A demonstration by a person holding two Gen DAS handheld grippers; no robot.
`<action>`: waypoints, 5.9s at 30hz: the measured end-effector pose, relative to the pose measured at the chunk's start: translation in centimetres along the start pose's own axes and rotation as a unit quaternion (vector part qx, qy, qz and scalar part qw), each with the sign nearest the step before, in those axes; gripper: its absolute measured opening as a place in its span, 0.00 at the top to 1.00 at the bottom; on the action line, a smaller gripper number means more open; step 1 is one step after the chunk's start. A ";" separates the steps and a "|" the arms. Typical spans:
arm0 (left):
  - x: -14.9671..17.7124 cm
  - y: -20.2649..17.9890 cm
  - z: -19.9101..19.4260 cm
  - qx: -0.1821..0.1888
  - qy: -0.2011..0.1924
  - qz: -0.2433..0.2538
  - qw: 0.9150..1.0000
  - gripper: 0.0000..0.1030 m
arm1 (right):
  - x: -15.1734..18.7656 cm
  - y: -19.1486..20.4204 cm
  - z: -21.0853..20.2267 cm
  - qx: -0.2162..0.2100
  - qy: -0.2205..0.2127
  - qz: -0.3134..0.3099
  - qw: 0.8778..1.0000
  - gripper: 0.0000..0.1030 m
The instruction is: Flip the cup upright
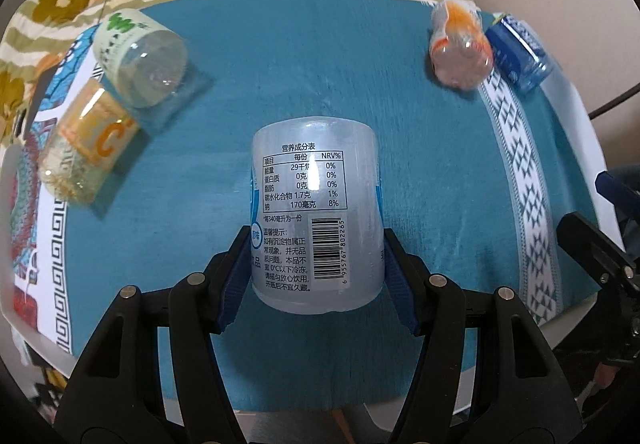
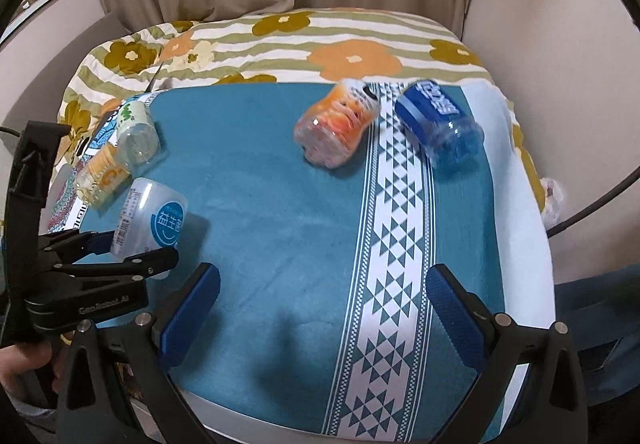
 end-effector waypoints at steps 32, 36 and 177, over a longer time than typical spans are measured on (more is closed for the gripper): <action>0.7 5.3 -7.5 -0.050 -0.037 -0.041 0.997 0.00 | -3.6 1.9 -1.1 -0.052 0.025 -0.013 0.998 0.00; 1.3 8.1 -7.5 -0.064 -0.028 -0.043 0.997 0.00 | -4.5 3.4 0.0 -0.072 0.056 -0.003 0.996 0.00; 3.7 10.5 -22.0 -0.053 -0.213 -0.040 0.975 0.00 | -0.1 7.1 -13.4 0.051 -0.083 0.034 0.995 0.01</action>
Point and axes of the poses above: each gripper's, at about its wrist camera, not at the fingertips, and z roughly the way its jaws point, y to its left, x to its underside, the point moved 4 cm from there along z, roughly the way its jaws point, and after that the axes turned 11 degrees about -x, right-handed, at the moved point
